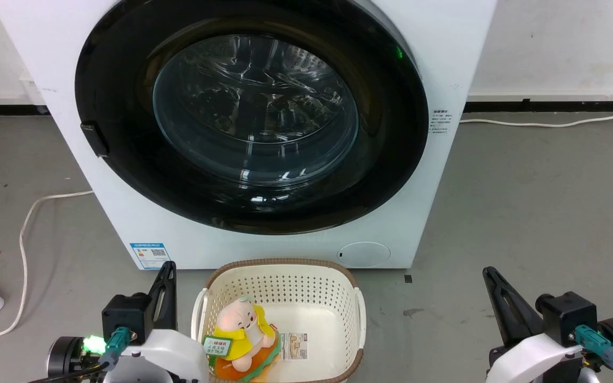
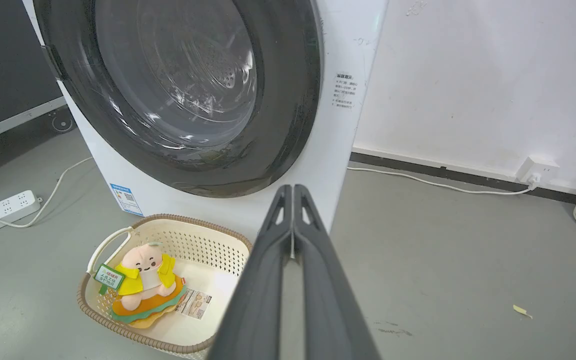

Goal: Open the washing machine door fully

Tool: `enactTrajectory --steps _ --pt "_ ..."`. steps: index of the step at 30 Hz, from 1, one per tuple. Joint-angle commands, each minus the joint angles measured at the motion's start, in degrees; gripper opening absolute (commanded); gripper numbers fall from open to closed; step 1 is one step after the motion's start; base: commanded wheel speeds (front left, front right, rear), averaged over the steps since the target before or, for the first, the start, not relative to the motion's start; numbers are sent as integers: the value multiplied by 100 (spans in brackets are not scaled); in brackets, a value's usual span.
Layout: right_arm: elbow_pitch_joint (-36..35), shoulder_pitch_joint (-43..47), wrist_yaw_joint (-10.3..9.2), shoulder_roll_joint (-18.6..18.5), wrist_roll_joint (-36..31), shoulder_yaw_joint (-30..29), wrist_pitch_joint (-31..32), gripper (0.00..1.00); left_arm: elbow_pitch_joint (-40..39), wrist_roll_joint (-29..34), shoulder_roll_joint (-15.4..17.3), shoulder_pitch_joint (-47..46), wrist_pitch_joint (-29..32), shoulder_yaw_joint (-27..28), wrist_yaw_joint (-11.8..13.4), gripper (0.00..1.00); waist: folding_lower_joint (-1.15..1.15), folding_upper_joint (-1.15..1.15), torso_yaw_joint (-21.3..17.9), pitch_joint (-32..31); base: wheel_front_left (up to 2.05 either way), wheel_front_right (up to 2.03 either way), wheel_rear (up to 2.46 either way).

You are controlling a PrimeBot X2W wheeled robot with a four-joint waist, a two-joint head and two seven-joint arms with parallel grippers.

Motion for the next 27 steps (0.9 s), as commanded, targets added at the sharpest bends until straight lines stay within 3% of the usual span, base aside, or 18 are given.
enactTrajectory --steps 1,12,13,27 --pt "15 -71 5 26 -44 1 4 0 -19 16 8 54 1 5 -25 0 0 0 0 0 0 0 0" --pt "15 -71 5 26 -44 1 4 0 -19 16 8 54 1 5 -25 0 0 0 0 0 0 0 0" --pt "0 0 0 0 0 0 0 100 0 0 0 0 0 0 0 100 0 0 0 0 0 0 0" --pt "34 -15 0 2 163 -43 -117 100 29 -53 0 -1 -117 -62 34 100 0 0 -2 10 0 0 0"
